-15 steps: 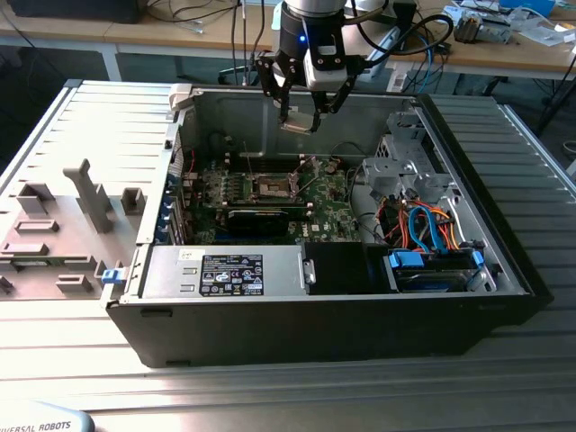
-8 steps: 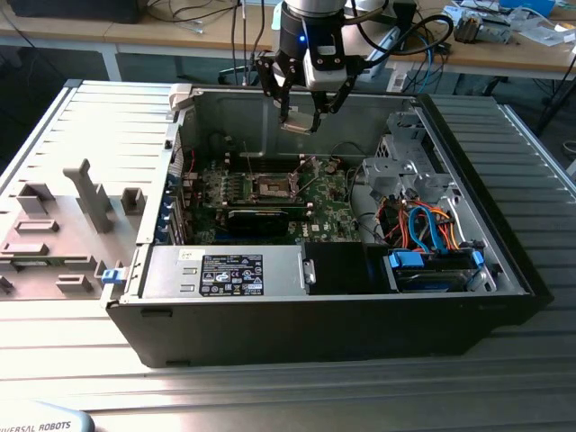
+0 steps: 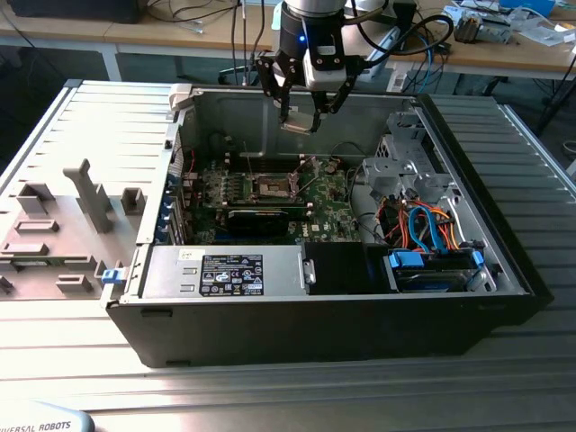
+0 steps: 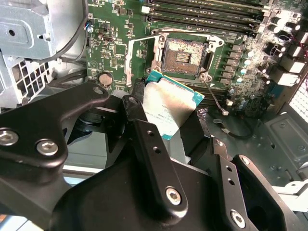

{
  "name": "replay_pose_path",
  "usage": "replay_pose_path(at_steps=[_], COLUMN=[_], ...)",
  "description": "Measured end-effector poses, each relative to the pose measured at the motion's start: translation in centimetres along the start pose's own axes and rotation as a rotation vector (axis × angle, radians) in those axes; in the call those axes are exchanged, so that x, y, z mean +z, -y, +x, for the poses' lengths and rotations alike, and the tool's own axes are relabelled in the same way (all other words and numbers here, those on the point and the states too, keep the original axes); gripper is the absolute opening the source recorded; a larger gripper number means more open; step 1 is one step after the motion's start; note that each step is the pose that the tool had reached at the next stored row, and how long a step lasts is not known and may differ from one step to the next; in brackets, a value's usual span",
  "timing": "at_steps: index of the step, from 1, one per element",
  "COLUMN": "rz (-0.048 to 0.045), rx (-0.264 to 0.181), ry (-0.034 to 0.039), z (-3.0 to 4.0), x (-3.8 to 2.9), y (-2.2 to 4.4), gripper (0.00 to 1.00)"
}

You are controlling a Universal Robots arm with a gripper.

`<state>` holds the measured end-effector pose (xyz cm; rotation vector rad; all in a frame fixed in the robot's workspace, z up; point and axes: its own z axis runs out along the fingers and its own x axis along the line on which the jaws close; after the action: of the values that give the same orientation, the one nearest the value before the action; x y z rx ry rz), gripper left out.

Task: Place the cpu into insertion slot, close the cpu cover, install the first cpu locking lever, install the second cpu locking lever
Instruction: 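Place the cpu into insertion slot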

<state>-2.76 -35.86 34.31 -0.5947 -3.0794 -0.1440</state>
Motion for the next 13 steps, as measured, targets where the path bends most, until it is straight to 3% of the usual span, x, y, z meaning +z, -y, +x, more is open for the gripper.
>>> replay_pose_path(at_steps=[13], rz=[-0.0001], rx=[0.007], ry=[0.0006], z=[0.0], x=[0.0], y=[0.0], gripper=[0.54])
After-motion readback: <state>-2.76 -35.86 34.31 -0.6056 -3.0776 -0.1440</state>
